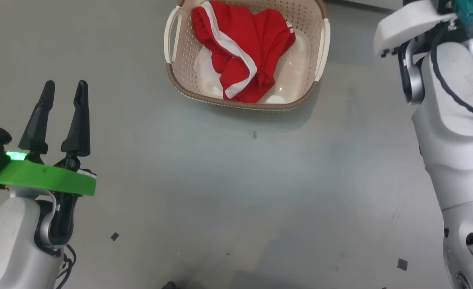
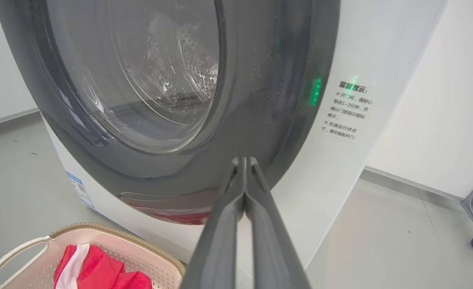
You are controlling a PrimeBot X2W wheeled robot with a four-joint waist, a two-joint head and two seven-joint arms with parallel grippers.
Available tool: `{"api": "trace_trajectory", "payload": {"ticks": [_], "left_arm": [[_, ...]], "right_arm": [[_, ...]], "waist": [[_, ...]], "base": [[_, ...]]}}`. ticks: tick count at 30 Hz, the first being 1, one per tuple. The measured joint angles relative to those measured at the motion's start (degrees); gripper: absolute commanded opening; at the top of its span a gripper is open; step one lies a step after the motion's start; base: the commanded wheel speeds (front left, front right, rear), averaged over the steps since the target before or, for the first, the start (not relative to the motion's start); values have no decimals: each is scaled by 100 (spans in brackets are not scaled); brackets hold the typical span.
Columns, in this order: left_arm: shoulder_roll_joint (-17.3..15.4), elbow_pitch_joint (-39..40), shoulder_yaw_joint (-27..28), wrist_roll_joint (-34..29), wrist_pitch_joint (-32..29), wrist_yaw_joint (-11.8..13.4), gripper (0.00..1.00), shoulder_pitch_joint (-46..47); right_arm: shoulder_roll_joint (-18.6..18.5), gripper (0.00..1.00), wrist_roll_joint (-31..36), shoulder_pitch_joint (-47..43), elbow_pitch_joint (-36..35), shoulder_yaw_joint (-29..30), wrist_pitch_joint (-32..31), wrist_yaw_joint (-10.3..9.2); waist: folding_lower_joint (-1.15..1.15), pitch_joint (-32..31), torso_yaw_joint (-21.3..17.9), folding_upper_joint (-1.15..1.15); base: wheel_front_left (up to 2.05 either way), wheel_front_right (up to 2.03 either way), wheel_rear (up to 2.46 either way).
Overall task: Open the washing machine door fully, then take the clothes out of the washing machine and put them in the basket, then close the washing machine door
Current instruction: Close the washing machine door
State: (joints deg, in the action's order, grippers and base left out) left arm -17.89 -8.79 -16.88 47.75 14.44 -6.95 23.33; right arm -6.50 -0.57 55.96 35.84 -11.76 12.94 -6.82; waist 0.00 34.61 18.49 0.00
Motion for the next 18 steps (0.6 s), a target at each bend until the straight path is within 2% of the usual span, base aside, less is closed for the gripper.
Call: {"api": "trace_trajectory", "payload": {"ticks": [9, 18], "left_arm": [[-36, -265, -19, -263, 0, -1, 100, -481], [-55, -457, 12, -399, 0, -1, 100, -895]], "right_arm": [[103, 0, -155, -1108, -15, -167, 58, 171], [189, 0, -622, -2141, -285, -12, 114, 214]], "waist": [[0, -747, -246, 0], [0, -1449, -546, 0]], "base": [[0, 0, 0], [0, 0, 0]]}}
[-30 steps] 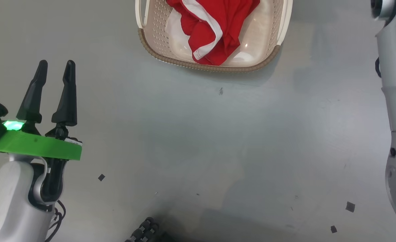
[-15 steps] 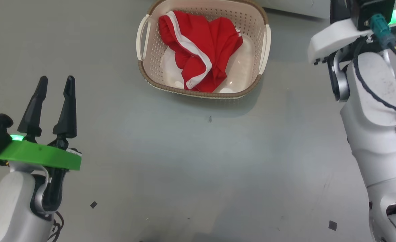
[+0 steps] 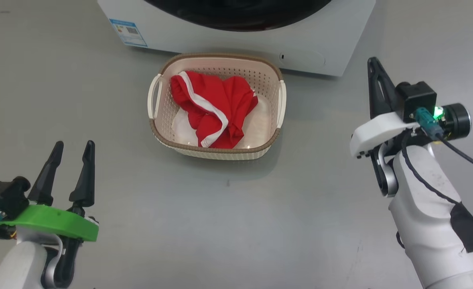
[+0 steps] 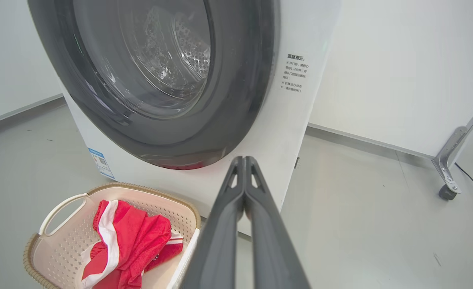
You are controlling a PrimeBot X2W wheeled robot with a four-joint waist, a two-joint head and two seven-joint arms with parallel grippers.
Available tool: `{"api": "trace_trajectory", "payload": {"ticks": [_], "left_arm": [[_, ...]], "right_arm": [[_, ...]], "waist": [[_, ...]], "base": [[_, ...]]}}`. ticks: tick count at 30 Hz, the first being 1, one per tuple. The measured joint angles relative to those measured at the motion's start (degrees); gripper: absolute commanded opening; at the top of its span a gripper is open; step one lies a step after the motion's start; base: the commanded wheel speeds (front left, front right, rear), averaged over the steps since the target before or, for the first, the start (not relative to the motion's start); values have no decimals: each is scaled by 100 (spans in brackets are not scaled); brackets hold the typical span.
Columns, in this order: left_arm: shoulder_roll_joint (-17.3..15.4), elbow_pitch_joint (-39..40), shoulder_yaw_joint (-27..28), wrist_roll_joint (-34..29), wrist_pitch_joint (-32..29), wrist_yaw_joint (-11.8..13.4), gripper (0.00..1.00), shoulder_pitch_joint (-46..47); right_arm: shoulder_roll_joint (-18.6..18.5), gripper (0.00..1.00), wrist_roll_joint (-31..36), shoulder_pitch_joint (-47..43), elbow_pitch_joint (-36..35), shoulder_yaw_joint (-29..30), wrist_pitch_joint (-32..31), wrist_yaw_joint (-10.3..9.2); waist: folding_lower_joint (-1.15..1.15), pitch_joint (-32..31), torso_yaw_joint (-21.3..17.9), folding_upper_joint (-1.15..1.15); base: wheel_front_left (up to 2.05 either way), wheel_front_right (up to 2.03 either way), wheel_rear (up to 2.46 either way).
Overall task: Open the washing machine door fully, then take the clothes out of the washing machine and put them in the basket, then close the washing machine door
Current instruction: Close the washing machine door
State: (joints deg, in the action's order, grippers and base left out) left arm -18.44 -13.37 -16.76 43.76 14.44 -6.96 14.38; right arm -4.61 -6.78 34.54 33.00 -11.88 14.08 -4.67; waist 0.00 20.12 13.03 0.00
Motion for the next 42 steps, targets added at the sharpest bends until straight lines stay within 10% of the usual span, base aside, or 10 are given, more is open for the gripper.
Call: {"api": "trace_trajectory", "payload": {"ticks": [31, 33, 42], "left_arm": [[300, -154, 100, -527, 0, 0, 100, -950], [319, -149, 103, -577, 0, 0, 100, -981], [375, -111, 123, -716, 0, -16, 100, -1117]], "right_arm": [[75, 0, -474, -2666, -1766, 472, 11, -3], [88, 100, -474, -2781, -1894, 497, 11, -9], [104, 100, -481, -3158, -2270, 565, 11, -26]], "waist": [[0, -1528, -717, 0], [0, -1563, -730, 0], [0, -1695, -784, 0]], "base": [[0, 0, 0], [0, 0, 0], [0, 0, 0]]}}
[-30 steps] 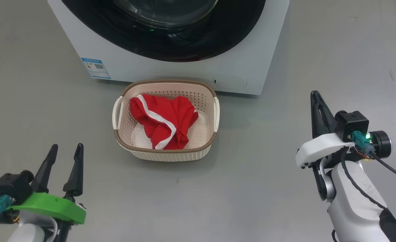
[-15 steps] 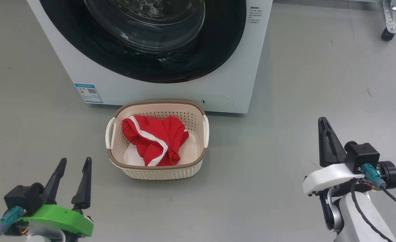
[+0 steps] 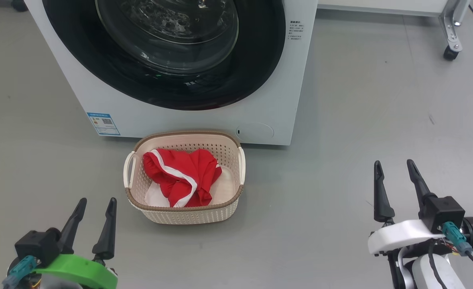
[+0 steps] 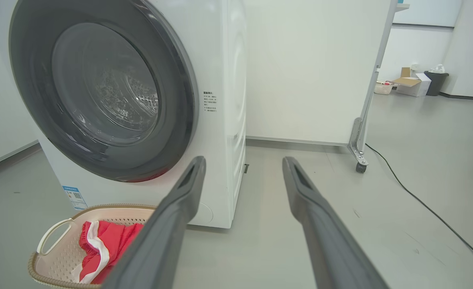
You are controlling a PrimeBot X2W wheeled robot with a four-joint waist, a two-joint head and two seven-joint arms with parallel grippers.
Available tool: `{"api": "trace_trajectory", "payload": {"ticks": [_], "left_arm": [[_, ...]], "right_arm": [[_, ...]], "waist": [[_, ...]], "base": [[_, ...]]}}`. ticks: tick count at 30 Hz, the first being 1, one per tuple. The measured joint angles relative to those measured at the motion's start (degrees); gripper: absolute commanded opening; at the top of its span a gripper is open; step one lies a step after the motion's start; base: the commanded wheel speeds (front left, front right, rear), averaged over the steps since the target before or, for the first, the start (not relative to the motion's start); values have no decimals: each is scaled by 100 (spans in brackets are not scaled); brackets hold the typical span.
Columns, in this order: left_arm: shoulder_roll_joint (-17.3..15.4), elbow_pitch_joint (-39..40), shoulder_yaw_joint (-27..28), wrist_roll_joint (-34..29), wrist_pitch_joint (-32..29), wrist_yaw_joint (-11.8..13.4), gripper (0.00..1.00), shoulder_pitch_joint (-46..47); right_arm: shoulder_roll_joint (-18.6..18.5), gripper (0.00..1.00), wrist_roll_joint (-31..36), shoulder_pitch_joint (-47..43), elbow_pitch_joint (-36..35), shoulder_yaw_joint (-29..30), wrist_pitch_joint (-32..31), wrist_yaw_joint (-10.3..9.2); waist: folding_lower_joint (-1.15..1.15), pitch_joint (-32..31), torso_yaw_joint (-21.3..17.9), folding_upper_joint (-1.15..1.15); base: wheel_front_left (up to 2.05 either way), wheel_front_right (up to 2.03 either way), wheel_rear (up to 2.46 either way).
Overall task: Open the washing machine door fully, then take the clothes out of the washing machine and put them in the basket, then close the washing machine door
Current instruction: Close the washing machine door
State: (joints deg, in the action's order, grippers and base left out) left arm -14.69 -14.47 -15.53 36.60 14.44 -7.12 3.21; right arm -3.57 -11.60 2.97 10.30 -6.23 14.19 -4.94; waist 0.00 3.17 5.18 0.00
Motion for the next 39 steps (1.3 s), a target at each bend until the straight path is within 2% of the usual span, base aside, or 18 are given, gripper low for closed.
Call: {"api": "trace_trajectory", "payload": {"ticks": [13, 18, 39], "left_arm": [[105, 54, 54, -83, 0, -20, 100, -23], [248, 29, 122, 87, 0, -20, 100, -37], [211, 81, 203, 19, 0, -21, 100, -37]], "right_arm": [[7, 100, 1, -338, -387, 11, 0, -25], [10, 100, 1, -425, -471, 11, 0, -25], [27, 100, 3, -586, -672, -22, 0, -53]], "waist": [[0, 5, -5, 0], [0, 13, -2, 0], [0, 103, -2, 0]], "base": [[0, 0, 0], [0, 0, 0], [0, 0, 0]]}}
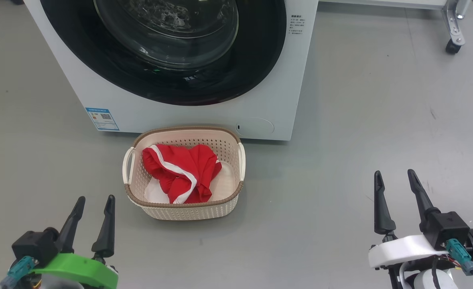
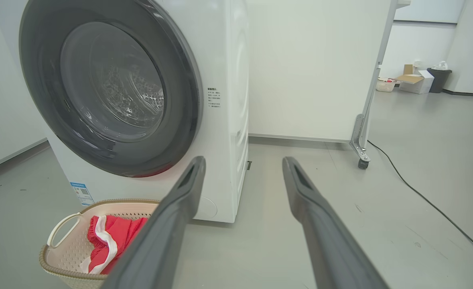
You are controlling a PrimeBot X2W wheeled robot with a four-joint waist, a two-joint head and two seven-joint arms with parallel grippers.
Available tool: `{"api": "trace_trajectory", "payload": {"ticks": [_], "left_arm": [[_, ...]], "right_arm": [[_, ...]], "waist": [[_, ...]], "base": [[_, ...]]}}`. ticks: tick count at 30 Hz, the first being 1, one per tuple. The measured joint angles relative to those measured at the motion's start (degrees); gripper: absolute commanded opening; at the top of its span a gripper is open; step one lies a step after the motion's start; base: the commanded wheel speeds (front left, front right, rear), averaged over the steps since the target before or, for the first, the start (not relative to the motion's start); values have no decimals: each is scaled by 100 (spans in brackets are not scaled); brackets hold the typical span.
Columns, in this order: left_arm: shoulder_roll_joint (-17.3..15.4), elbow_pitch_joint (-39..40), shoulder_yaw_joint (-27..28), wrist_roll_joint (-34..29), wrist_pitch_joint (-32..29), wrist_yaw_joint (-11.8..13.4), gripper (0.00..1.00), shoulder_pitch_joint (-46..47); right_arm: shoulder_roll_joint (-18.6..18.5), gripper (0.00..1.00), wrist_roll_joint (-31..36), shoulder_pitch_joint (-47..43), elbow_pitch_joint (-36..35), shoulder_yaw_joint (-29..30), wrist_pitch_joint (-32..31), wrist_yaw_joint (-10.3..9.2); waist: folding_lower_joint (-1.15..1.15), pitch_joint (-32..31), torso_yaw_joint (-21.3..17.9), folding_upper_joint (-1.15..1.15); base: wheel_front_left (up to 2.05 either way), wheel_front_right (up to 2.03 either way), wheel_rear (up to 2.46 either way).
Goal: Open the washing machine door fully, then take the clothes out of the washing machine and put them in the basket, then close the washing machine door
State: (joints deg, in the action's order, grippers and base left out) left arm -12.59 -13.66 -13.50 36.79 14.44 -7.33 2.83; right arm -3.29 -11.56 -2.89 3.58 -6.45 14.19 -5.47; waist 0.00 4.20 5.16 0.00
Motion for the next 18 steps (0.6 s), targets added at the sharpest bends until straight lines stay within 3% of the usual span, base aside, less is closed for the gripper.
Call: {"api": "trace_trajectory", "payload": {"ticks": [18], "left_arm": [[-80, -68, -168, 60, 0, 0, 100, -2]], "right_arm": [[7, 100, 8, -1, -53, -26, 1, -23]], "waist": [[0, 6, -39, 0]], "base": [[0, 0, 0]]}}
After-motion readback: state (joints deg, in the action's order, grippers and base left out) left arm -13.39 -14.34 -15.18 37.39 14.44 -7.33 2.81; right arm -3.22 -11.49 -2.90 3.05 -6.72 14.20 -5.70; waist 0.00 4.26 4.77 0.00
